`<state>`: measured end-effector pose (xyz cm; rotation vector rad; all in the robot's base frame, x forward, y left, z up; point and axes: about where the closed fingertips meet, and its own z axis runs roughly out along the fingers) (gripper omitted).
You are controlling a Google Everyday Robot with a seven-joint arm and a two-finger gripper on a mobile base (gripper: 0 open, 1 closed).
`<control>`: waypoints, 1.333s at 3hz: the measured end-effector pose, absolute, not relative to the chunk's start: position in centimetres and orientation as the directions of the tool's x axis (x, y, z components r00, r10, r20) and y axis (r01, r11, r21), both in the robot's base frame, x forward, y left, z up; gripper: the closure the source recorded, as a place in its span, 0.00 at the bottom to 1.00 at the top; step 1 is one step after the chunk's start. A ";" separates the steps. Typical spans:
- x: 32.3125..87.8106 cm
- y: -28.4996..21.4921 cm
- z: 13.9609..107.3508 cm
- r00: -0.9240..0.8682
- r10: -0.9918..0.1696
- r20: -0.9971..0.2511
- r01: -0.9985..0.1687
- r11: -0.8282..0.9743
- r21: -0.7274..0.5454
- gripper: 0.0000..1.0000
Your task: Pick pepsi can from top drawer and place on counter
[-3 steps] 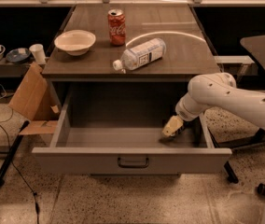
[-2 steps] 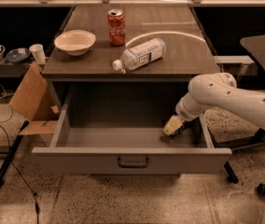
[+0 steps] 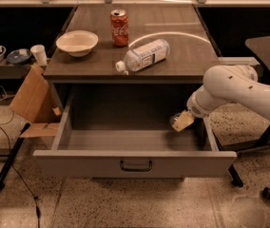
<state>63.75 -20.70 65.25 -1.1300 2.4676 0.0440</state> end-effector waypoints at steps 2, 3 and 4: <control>59.5 -23.2 73.5 -0.561 -0.701 -0.441 -0.720 0.676 -0.158 1.00; 57.0 -25.2 78.6 -0.553 -0.692 -0.464 -0.698 0.689 -0.194 1.00; 56.3 -26.1 83.6 -0.529 -0.689 -0.495 -0.676 0.695 -0.245 1.00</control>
Offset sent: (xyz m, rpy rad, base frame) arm -0.0753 -0.0485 0.1473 0.0376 -0.0955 -0.0102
